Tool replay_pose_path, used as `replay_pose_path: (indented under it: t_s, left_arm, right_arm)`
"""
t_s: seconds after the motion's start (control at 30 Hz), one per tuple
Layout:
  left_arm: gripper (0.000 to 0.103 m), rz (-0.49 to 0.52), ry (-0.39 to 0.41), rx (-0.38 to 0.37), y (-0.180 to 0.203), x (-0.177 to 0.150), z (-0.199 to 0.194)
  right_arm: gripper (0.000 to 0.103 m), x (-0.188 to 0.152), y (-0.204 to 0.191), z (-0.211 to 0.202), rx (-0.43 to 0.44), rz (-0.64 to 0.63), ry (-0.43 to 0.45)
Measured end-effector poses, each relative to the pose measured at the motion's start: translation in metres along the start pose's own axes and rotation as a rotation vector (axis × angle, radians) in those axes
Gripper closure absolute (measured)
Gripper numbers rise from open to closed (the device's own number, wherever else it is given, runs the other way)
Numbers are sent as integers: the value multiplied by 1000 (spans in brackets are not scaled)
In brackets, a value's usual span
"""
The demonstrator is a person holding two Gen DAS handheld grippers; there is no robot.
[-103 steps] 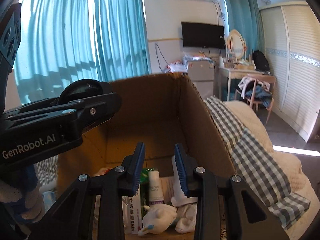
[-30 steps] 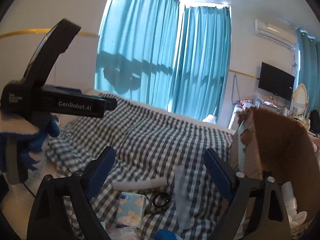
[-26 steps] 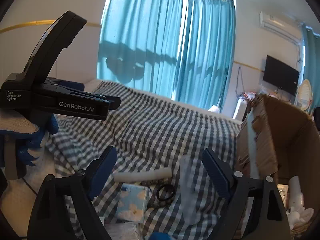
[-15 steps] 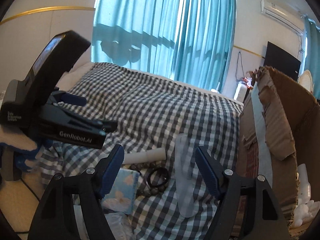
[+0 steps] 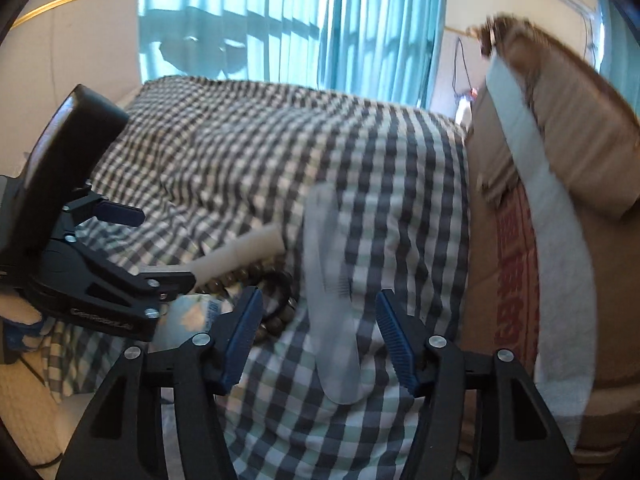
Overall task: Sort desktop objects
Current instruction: 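Grasp the white tube with the left gripper while the right gripper grasps the white comb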
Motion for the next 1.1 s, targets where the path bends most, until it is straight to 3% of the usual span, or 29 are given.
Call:
replay_pose_path:
  t_s: [0.27,0.4,0.57,0.63,0.9,1.1]
  left_arm:
    - [11,23,-48,-29,11,-8,16]
    - [32,27,-21,-37,16,-5,13]
    - [63,54,7,-60,20,5,-1]
    - [77,46,26,-67,18,16,-9]
    - [83,26,75,-80,11,30,-31]
    - [83,-17,158,-98,-9,50,-65]
  right_arm:
    - [53,-20,8,21,-18,16,-99]
    - [58,-23,9,24,-8,20,-108]
    - [75,-24,12,20,7,31,-106]
    - [77,-23,13,18,12,36,-101]
    - [79,-12,10,4,16,31,-42]
    - [79,6,5,-14,2,6,20]
Point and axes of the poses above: each gripper's, at about its wrist camera, not at the fingertips, and z roughly the way its jaws point, y to its right, x to its top, the point moved 8 cm from there along z, roughly the way its jaws point, and after that the axes turned 4 degrees about y, right-handed, at the moved point
